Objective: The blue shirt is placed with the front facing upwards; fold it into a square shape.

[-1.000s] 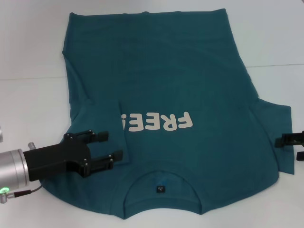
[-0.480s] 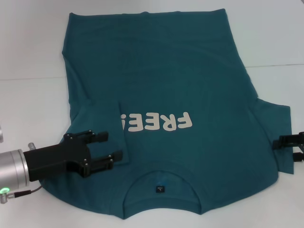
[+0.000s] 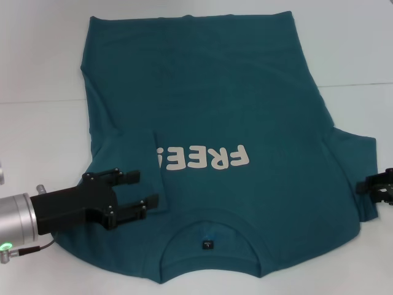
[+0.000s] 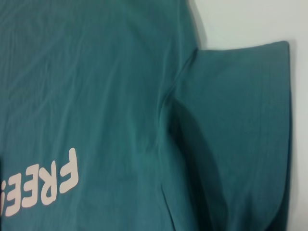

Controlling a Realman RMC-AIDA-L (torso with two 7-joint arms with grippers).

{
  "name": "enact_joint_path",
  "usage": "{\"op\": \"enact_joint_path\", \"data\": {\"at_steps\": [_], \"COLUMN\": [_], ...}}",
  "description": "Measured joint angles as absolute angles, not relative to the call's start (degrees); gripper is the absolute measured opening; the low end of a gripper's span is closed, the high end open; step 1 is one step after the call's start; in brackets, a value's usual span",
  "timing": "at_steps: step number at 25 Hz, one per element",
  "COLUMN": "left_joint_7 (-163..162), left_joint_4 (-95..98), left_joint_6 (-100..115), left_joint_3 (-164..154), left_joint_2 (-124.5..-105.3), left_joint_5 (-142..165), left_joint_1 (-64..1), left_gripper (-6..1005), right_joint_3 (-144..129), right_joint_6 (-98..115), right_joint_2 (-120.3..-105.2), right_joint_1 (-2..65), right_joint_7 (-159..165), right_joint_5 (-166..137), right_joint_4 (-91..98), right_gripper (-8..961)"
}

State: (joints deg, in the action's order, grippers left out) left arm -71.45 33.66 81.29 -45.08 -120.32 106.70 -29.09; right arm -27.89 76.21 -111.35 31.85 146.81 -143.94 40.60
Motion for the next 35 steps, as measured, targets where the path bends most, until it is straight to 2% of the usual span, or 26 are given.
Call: {"op": "enact_joint_path", "data": {"at_steps": [11, 14, 21, 25, 26, 30, 35], "left_joint_7": [-71.28, -71.28, -71.50, -71.59, -71.59, -71.61, -71.63], "left_joint_4": [33.68, 33.80, 33.95, 34.01, 34.00, 33.97, 34.15], "left_joint_6": [81.30, 81.30, 81.30, 81.46, 81.52, 81.55, 81.79], "left_joint_3": [-44.84, -44.82, -44.85, -44.98, -44.99, -45.00, -45.01], "left_joint_2": [-120.32, -120.32, -120.32, -120.32, -120.32, -120.32, -120.32], "left_joint_5": [106.64, 106.59, 106.40, 106.38, 106.43, 106.60, 106.65], "left_joint_1": [-29.23, -29.26, -29.30, -29.66, -29.77, -29.97, -29.97], "left_gripper": [703, 703, 704, 705, 706, 708, 710], "right_joint_3": [-28.15, -28.28, -26.65, -25.60, -25.58, -25.82, -25.81], "right_joint_6": [76.71, 76.93, 78.59, 81.75, 83.25, 85.60, 86.13], "right_joint_2": [-111.43, -111.42, -110.61, -109.44, -108.59, -108.05, -108.21], "right_joint_1": [31.81, 31.82, 31.05, 30.66, 30.23, 29.67, 29.36], "right_joint_7": [144.19, 143.93, 143.84, 145.24, 146.65, 147.65, 147.89], "right_joint_5": [-143.87, -143.87, -143.87, -143.95, -144.33, -145.29, -145.91], "right_joint_4": [41.27, 41.48, 41.84, 42.38, 43.06, 44.61, 45.07], "right_gripper": [187, 1, 0, 5, 12, 37, 227]}}
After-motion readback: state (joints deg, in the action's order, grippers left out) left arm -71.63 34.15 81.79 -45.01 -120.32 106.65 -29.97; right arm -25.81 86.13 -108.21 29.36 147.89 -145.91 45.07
